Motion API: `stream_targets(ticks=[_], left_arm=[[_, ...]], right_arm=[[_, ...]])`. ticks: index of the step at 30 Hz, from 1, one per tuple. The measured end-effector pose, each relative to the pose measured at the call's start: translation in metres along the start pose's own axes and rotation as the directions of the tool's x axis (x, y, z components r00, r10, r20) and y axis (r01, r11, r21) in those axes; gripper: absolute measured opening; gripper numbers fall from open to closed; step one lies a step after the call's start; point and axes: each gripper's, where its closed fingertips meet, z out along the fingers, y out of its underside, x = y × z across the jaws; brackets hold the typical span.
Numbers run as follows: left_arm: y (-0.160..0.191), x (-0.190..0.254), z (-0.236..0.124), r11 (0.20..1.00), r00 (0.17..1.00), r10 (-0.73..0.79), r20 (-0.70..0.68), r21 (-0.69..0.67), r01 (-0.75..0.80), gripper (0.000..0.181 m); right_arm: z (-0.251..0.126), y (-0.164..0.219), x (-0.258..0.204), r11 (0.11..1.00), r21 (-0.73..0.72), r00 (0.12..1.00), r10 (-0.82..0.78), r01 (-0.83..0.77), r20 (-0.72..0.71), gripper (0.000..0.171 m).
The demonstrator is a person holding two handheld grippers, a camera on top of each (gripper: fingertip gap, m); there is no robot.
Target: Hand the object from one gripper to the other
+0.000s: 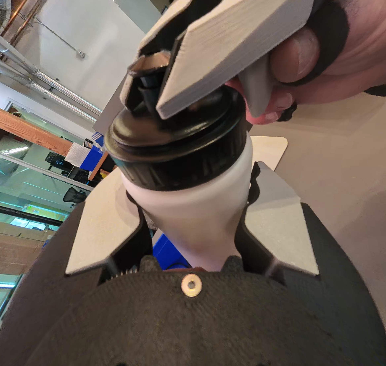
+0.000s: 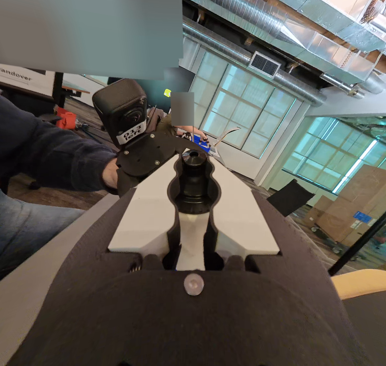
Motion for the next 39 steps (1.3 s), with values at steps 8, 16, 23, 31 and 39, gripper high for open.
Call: stream_targets(ticks=[8,16,23,31,39], left_arm=[[-0.005,0.002,0.000,1.000,1.000,-0.007,-0.010,0.019,0.007,0.104],[-0.006,0.004,-0.004,0.999,0.999,-0.034,-0.012,0.037,0.034,0.104],[0.006,-0.002,-0.020,0.989,0.989,-0.150,0.000,-0.011,0.150,0.106],[0.065,0.051,-0.038,0.575,0.545,-0.789,-0.283,-0.029,0.817,0.115],[0.048,0.063,-0.056,0.028,0.012,-0.542,-0.840,-0.004,1.000,0.112]], right_arm=[[-0.003,-0.005,0.000,1.000,-0.002,1.000,-0.018,0.018,-0.008,0.017],[-0.006,-0.007,0.000,1.000,0.015,1.000,0.005,-0.005,-0.008,0.017],[-0.024,-0.023,0.023,0.996,0.085,0.997,0.030,-0.023,-0.077,0.016],[-0.040,-0.058,0.034,0.947,0.298,0.988,0.142,-0.117,-0.066,0.017],[-0.053,-0.107,-0.001,0.843,0.451,0.932,0.146,-0.292,0.331,0.017]])
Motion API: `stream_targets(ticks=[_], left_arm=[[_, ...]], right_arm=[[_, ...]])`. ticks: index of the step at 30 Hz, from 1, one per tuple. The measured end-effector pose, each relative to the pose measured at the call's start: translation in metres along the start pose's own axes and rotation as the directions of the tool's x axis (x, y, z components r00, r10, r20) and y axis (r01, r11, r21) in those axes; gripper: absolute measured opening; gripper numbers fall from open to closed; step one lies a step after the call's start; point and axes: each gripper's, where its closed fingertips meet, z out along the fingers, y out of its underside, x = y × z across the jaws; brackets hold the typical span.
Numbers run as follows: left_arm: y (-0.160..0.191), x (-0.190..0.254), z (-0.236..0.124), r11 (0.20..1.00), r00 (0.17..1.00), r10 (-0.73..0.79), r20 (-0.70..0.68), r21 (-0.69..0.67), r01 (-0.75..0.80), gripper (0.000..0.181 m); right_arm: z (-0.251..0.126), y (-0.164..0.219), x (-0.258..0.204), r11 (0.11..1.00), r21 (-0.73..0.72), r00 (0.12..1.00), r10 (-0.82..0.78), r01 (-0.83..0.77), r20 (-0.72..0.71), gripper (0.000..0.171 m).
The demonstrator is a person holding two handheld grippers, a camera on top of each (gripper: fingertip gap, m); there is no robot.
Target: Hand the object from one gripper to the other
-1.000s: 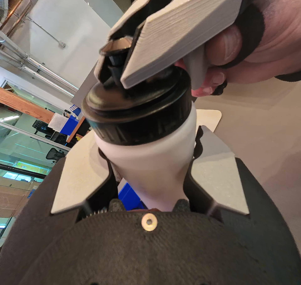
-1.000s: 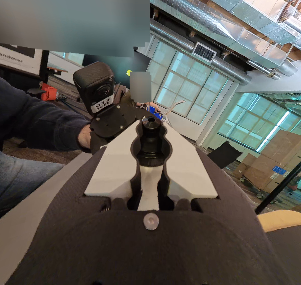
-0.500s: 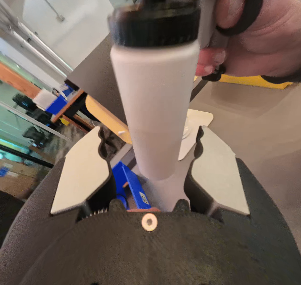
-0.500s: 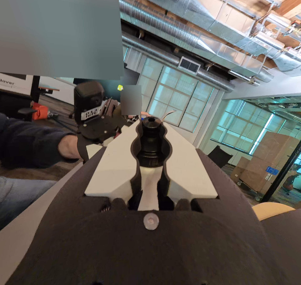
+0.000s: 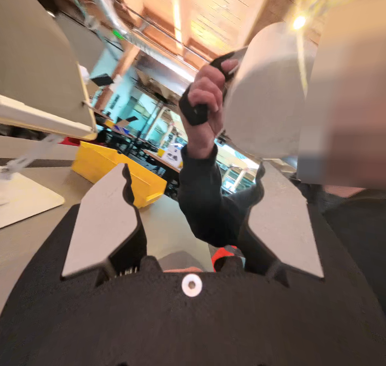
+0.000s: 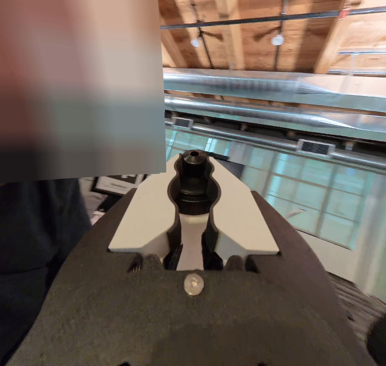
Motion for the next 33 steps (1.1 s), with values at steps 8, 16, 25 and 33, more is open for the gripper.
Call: stream_targets(ticks=[8,16,25,33], left_arm=[[0.014,0.027,0.005,0.954,0.971,-0.062,-0.232,-0.300,-0.011,0.123],[0.006,0.030,0.003,0.915,0.952,-0.077,-0.298,-0.399,-0.050,0.120],[0.062,0.063,0.033,0.691,0.914,0.034,-0.404,-0.651,-0.314,0.119],[0.082,0.049,0.033,0.558,0.911,0.149,-0.385,-0.727,-0.399,0.095]], right_arm=[[-0.009,0.005,-0.040,0.993,-0.095,0.927,0.096,-0.066,0.362,0.017],[-0.010,0.015,-0.062,0.982,-0.175,0.866,0.145,-0.068,0.479,0.017],[-0.001,0.087,-0.035,0.901,-0.390,0.858,0.346,-0.191,0.379,0.017],[-0.002,0.105,-0.026,0.870,-0.459,0.892,0.341,-0.181,0.296,0.018]])
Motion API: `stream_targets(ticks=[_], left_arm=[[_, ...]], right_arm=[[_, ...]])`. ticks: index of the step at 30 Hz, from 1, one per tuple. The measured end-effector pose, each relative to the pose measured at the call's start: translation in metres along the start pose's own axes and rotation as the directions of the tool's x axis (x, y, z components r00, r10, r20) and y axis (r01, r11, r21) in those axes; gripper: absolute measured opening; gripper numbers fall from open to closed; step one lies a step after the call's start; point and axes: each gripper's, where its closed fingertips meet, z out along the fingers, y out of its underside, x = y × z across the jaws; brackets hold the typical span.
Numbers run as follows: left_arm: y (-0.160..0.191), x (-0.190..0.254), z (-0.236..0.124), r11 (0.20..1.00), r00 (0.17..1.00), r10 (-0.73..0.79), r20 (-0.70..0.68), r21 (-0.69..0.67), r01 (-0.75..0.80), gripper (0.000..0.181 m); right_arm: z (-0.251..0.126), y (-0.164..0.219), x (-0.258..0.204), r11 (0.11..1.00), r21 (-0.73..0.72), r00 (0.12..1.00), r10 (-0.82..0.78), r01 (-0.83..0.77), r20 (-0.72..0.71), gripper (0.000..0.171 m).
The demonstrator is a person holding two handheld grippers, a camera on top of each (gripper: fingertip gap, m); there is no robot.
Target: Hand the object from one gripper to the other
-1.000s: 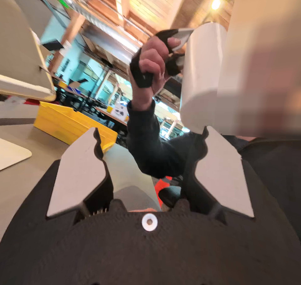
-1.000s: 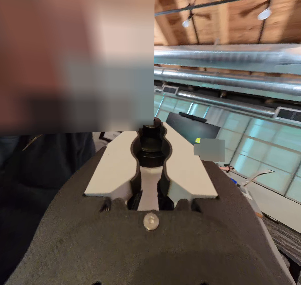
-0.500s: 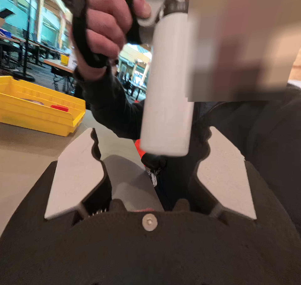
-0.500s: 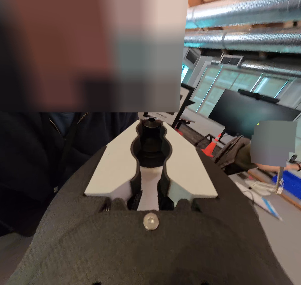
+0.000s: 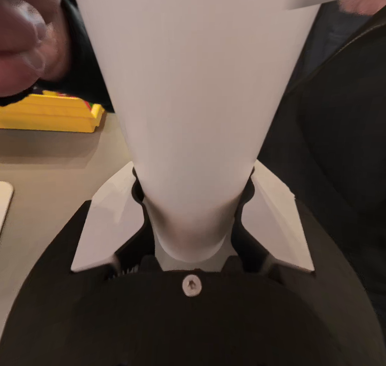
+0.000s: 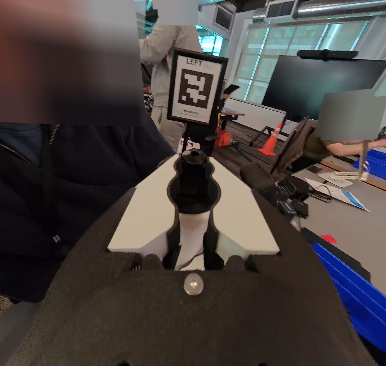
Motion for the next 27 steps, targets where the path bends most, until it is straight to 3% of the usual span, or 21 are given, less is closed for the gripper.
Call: stream_targets(ticks=[2,4,7,10,14,16,18,21,25,27], left_arm=[[0.006,-0.008,-0.003,0.998,0.998,-0.001,0.070,-0.061,0.005,0.094],[0.019,-0.019,-0.008,0.981,0.985,0.025,0.172,-0.196,0.009,0.093],[0.031,-0.038,-0.028,0.920,0.937,0.105,0.334,-0.389,0.036,0.092],[0.027,-0.048,-0.049,0.873,0.877,0.205,0.435,-0.487,0.037,0.091],[0.013,-0.066,-0.079,0.796,0.725,0.402,0.560,-0.605,0.026,0.091],[0.008,-0.075,-0.097,0.729,0.616,0.520,0.591,-0.684,0.042,0.091],[0.001,-0.082,-0.114,0.656,0.513,0.625,0.589,-0.752,0.064,0.091],[-0.012,-0.088,-0.141,0.518,0.347,0.778,0.523,-0.847,0.115,0.091],[-0.038,-0.095,-0.170,0.299,0.121,0.938,0.326,-0.933,0.199,0.091],[-0.048,-0.095,-0.179,0.205,0.053,0.973,0.224,-0.948,0.243,0.092]], right_arm=[[-0.006,0.005,0.007,0.999,-0.050,0.997,-0.023,0.019,-0.074,0.024],[-0.014,0.009,0.012,0.994,-0.106,0.990,-0.040,0.026,-0.136,0.054],[-0.026,0.016,0.013,0.982,-0.191,0.979,-0.044,0.006,-0.198,0.059],[-0.037,0.016,0.016,0.979,-0.192,0.960,0.004,-0.060,-0.280,0.067],[-0.057,0.005,0.014,0.978,-0.076,0.915,0.154,-0.196,-0.372,0.053],[-0.066,0.004,0.010,0.966,-0.034,0.889,0.221,-0.256,-0.400,0.061],[-0.071,0.012,0.000,0.941,-0.008,0.868,0.310,-0.339,-0.388,0.065],[-0.073,0.032,-0.015,0.863,0.031,0.812,0.486,-0.505,-0.324,0.057],[-0.071,0.071,-0.022,0.722,0.056,0.684,0.675,-0.690,-0.274,0.050],[-0.066,0.090,-0.022,0.679,0.032,0.644,0.709,-0.733,-0.288,0.050]])
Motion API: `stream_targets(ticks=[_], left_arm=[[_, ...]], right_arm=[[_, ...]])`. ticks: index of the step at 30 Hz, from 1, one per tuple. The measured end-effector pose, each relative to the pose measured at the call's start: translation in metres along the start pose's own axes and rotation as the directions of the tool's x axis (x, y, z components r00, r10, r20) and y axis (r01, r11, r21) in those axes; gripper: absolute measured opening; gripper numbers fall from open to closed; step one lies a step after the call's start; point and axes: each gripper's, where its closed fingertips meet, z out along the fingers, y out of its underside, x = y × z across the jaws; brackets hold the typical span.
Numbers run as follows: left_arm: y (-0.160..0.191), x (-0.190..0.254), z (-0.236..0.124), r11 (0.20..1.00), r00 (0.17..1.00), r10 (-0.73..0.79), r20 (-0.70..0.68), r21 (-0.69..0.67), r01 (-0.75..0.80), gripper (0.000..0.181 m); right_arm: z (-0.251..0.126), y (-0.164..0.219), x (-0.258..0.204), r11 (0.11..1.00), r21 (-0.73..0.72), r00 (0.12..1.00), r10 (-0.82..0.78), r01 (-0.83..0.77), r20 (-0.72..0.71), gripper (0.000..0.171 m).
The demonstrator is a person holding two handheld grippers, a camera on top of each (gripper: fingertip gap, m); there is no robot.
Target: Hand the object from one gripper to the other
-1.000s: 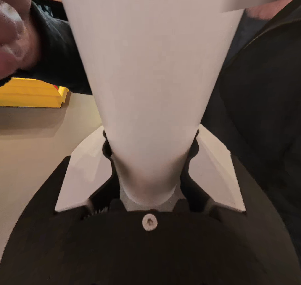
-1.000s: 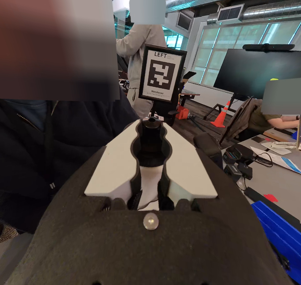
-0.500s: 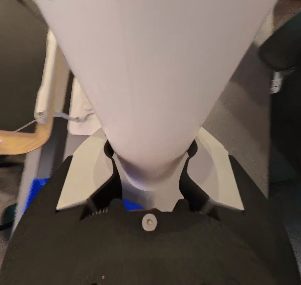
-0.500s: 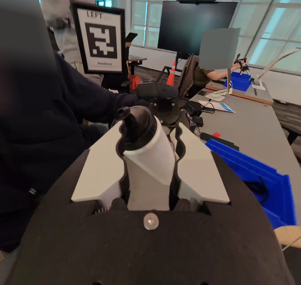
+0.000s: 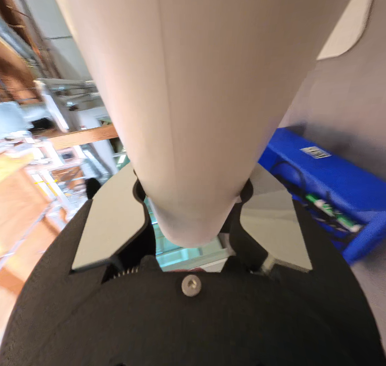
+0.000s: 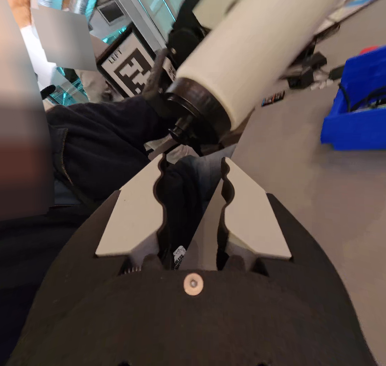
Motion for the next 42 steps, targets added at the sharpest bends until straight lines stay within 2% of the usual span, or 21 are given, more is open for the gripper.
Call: stream_targets(ticks=[5,9,11,13,18,22,27,30,34,39,42], left_arm=[[0.001,-0.011,0.005,0.970,0.959,0.239,0.150,-0.069,-0.231,0.091],[-0.002,-0.016,0.006,0.945,0.921,0.327,0.211,-0.098,-0.313,0.091],[-0.001,-0.021,0.006,0.939,0.908,0.344,0.239,-0.114,-0.326,0.091],[-0.001,-0.023,0.008,0.922,0.889,0.385,0.246,-0.134,-0.362,0.091],[0.003,-0.027,0.016,0.899,0.867,0.432,0.250,-0.200,-0.391,0.092],[0.002,-0.040,0.015,0.903,0.856,0.425,0.296,-0.203,-0.378,0.093],[0.001,-0.058,0.009,0.910,0.850,0.413,0.327,-0.198,-0.365,0.097],[0.002,-0.064,0.006,0.923,0.869,0.380,0.316,-0.182,-0.338,0.097],[-0.003,-0.070,-0.002,0.963,0.918,0.270,0.292,-0.085,-0.256,0.101],[0.006,-0.073,-0.011,1.000,0.976,-0.024,0.214,0.024,0.020,0.104],[0.019,-0.066,-0.019,0.955,0.951,-0.289,0.112,0.096,0.280,0.106]], right_arm=[[0.014,0.004,0.016,0.998,-0.023,0.999,0.053,-0.053,0.001,0.045],[0.027,0.011,0.027,0.996,-0.048,0.997,0.078,-0.077,0.004,0.036],[0.031,0.011,0.031,0.997,-0.036,0.997,0.074,-0.074,-0.004,0.032],[0.035,0.013,0.033,0.997,-0.047,0.998,0.058,-0.059,-0.011,0.021],[0.041,0.012,0.042,0.999,-0.026,0.997,-0.038,0.036,-0.067,0.021],[0.036,0.002,0.051,0.987,0.021,0.977,-0.157,0.162,-0.147,0.020],[0.032,-0.009,0.057,0.973,0.083,0.964,-0.199,0.216,-0.178,0.020],[0.029,-0.013,0.062,0.966,0.123,0.963,-0.202,0.226,-0.180,0.020],[0.025,-0.019,0.063,0.946,0.180,0.954,-0.235,0.269,-0.189,0.020],[0.022,-0.027,0.063,0.904,0.214,0.915,-0.315,0.370,-0.252,0.020],[0.019,-0.031,0.062,0.881,0.237,0.896,-0.339,0.409,-0.285,0.020]])
